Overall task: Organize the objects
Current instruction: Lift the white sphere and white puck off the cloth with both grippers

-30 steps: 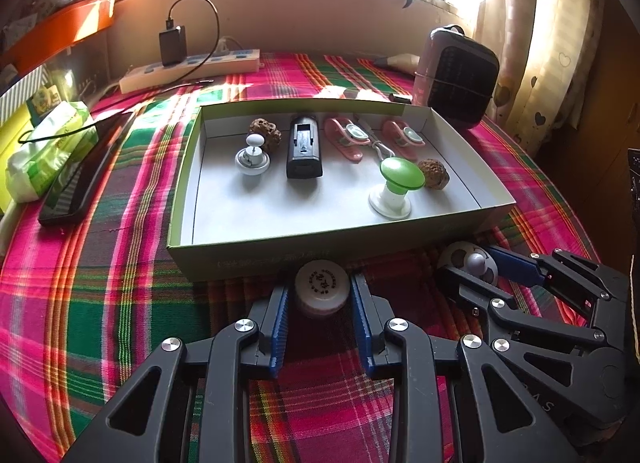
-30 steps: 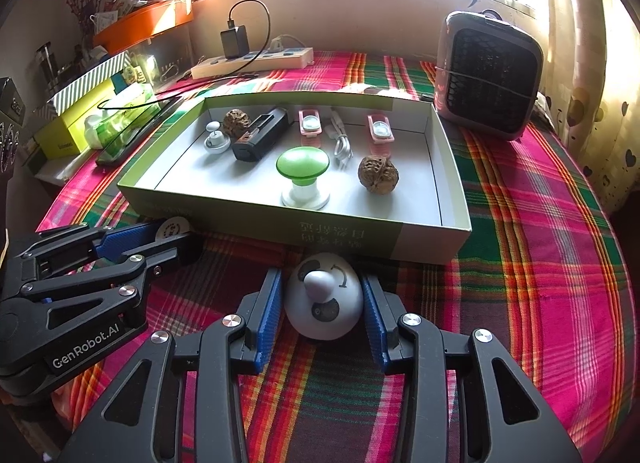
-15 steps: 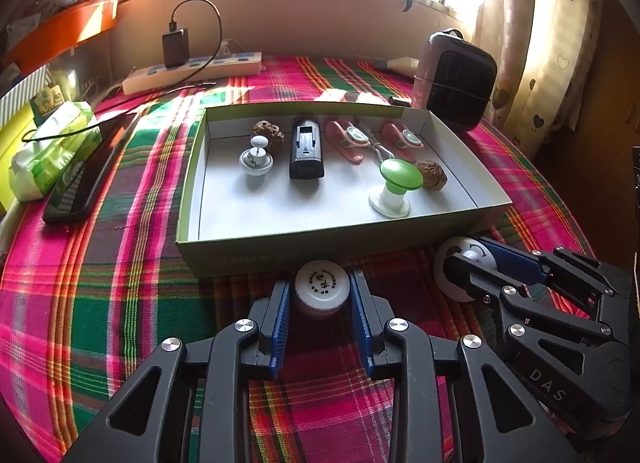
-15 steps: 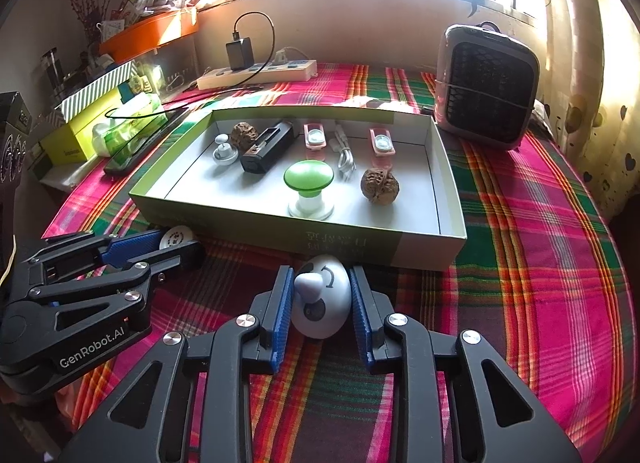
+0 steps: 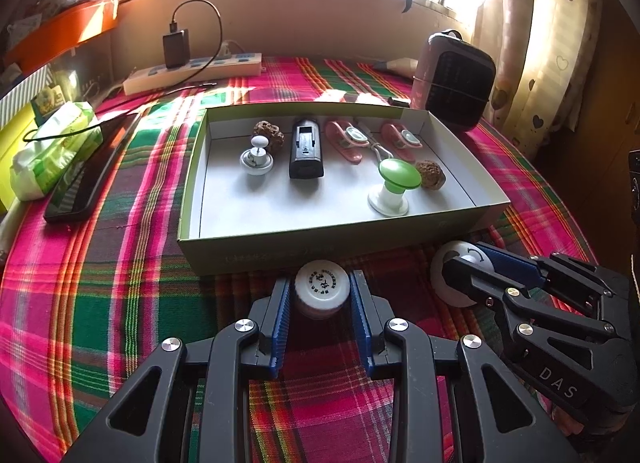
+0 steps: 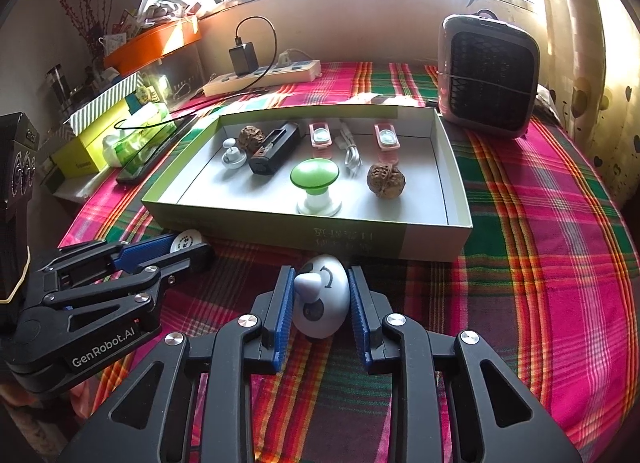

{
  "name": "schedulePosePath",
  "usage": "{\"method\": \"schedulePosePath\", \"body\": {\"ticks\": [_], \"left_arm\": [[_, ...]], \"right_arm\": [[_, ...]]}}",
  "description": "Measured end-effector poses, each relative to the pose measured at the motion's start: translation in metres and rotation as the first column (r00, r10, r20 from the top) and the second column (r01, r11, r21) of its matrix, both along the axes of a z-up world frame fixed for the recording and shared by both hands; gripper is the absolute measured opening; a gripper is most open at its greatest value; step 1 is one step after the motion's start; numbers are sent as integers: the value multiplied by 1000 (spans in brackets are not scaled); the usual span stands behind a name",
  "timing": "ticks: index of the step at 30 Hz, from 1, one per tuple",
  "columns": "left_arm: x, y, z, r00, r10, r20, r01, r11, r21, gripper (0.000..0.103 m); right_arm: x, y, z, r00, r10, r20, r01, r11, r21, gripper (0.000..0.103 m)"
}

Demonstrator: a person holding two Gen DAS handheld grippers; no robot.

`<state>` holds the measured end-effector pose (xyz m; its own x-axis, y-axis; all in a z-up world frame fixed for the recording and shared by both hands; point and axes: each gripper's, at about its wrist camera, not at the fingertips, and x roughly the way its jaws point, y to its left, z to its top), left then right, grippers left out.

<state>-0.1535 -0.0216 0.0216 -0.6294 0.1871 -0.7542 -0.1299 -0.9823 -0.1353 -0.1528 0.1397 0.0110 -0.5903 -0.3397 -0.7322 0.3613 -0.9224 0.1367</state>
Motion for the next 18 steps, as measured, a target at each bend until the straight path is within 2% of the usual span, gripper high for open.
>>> {"method": "schedulePosePath", "body": {"ticks": [18], "left_arm": [[4, 0, 10, 1000, 4, -24, -4, 1000, -12, 27]], "right_arm": [[2, 2, 11, 1000, 1, -9, -2, 1000, -29, 28]]}}
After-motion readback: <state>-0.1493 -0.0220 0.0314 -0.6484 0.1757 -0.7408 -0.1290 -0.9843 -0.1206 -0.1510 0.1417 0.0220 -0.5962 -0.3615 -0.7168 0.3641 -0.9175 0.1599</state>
